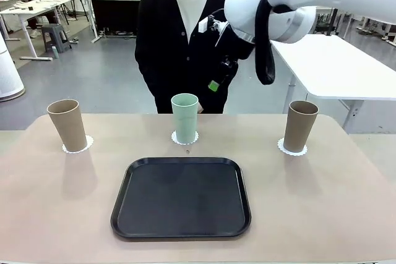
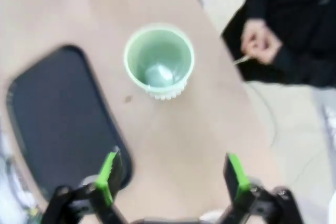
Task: Place coasters on the table and set cups on them.
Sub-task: Take one Reusable plastic cup from the Flat Tray and place it on a coaster set by the human.
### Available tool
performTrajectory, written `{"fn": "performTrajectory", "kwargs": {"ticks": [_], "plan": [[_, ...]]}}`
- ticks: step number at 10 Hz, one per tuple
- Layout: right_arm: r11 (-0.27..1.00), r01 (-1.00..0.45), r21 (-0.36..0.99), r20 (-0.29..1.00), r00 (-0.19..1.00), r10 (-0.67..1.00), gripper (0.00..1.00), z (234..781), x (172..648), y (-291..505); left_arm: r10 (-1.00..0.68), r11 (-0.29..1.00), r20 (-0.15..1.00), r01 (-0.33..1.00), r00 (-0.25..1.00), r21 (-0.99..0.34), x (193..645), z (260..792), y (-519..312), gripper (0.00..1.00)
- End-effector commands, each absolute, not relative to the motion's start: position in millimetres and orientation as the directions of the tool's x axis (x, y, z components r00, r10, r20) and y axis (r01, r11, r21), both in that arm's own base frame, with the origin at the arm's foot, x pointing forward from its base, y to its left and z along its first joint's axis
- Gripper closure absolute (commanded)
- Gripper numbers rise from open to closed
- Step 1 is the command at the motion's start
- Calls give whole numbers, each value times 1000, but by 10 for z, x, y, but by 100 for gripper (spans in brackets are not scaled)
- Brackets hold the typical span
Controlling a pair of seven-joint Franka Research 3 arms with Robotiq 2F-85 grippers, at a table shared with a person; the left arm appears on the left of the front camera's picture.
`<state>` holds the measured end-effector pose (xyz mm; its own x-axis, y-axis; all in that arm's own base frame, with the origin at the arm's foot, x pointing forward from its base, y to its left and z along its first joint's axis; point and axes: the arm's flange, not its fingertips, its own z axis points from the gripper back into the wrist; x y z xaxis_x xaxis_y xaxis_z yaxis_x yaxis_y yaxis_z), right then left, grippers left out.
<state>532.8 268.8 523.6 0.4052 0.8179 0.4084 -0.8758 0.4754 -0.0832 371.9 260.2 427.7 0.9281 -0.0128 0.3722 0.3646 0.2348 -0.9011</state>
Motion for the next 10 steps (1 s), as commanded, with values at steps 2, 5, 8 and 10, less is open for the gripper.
{"fn": "performTrajectory", "kwargs": {"ticks": [2,5,8,10], "plan": [[740,-673,-1,280,710,646,0,5528,5139,3063,-12,238,375,367,927,-900,3713,4294,2608,0],[733,-680,-30,284,697,658,0,5485,5035,2864,-12,238,375,367,927,-900,3713,4294,2608,0],[733,-680,-30,284,697,658,0,5485,5035,2864,-12,238,375,367,927,-900,3713,4294,2608,0],[733,-680,-30,284,697,658,0,5485,5035,2864,-12,238,375,367,927,-900,3713,4294,2608,0]]}}
